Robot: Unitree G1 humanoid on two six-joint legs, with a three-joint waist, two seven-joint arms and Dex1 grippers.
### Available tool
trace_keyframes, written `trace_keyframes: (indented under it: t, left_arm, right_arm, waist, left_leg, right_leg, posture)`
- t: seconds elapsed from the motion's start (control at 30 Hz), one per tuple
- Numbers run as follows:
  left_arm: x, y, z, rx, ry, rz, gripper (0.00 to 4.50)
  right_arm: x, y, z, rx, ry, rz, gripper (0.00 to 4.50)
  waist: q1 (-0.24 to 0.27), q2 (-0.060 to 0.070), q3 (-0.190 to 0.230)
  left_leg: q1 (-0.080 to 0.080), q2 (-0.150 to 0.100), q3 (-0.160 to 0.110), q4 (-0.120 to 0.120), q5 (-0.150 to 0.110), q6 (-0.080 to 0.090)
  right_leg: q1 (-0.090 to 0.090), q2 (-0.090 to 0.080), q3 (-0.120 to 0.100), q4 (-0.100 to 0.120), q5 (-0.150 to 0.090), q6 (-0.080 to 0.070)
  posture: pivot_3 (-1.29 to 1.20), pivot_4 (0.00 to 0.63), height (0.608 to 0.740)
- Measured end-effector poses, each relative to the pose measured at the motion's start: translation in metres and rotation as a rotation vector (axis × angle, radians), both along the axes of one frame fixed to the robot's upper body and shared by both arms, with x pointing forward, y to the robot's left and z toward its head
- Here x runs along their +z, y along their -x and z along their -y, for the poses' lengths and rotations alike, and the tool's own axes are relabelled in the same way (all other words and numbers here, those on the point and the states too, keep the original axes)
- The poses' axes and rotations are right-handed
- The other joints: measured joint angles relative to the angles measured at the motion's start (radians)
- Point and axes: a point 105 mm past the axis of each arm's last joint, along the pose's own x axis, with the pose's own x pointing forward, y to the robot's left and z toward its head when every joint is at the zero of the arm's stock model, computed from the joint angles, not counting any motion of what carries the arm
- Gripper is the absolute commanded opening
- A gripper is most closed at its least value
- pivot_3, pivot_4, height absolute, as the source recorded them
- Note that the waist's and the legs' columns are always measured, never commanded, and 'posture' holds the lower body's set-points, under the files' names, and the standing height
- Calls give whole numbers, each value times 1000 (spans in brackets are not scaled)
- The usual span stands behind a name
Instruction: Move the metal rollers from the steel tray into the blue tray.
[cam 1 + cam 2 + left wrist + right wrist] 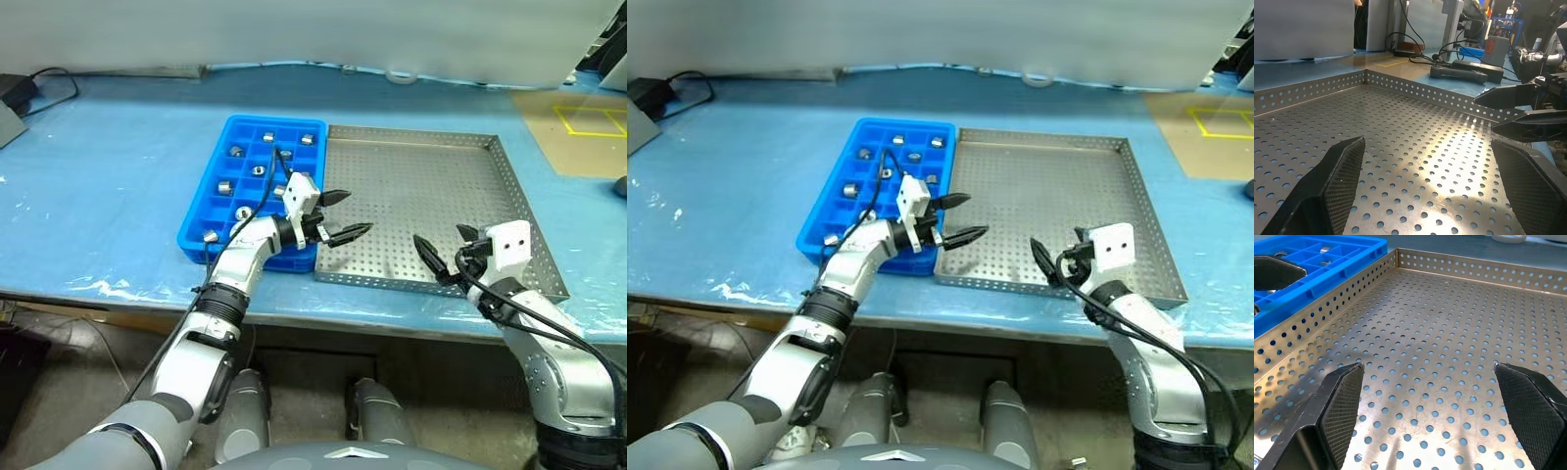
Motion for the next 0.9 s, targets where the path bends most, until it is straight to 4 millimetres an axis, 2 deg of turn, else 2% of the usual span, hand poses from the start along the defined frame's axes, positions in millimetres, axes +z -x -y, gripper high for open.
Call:
trace_keyframes:
  t: [0.13, 0.23, 0.4, 0.5, 0.7, 0.83, 0.9]
  left_arm:
    - [0, 1, 3, -11, 6, -1, 4500]
    - [-7, 2, 5, -15, -44, 35, 4500]
    - [-4, -5, 6, 10, -26, 17, 4500]
    - [-4, -5, 10, 7, -16, 18, 4500]
    - [-6, -6, 11, 14, -18, 37, 4500]
    - [-1, -8, 12, 10, -16, 69, 4500]
    - [-2, -8, 10, 6, -21, 67, 4500]
  right_arm:
    - [7, -2, 0, -4, -7, 41, 4412]
    - [2, 1, 1, -27, -20, 42, 4412]
    - [-1, -2, -19, 45, -1, 31, 4412]
    - [8, -7, -13, 35, 28, 64, 4412]
    - [7, -12, -9, 7, 9, 68, 4412]
    - [31, -25, -4, 21, 47, 134, 4412]
    - [32, -27, -4, 33, 58, 130, 4412]
  waist:
    - [-3, 0, 0]
    - [-3, 0, 0]
    - [-5, 0, 0]
    - [-2, 0, 0]
    - [-3, 0, 0]
    - [-2, 0, 0]
    - [3, 0, 0]
  left_leg:
    - [0, 0, 1, 0, 0, 0]
    - [0, 0, 1, -1, 0, 1]
    - [0, -1, 1, -1, -1, 1]
    - [0, -1, 1, 0, -1, 1]
    - [0, -1, 1, -1, -2, 3]
    - [0, -1, 2, 0, -2, 3]
    - [0, 0, 2, 0, -2, 3]
  right_leg:
    - [0, 0, 0, 0, 0, 0]
    - [0, 0, 0, -1, 0, 0]
    - [0, 0, 1, -2, 0, 0]
    - [1, 0, 1, -2, 0, 0]
    - [2, 0, 1, -4, 4, -6]
    - [2, 0, 1, -4, 5, -6]
    - [3, 0, 0, -4, 5, -6]
  posture:
    - [-286, 150, 740]
    - [-298, 150, 740]
    - [-307, 150, 740]
    - [-304, 150, 740]
    - [-260, 150, 740]
    - [-245, 150, 740]
    - [-233, 150, 740]
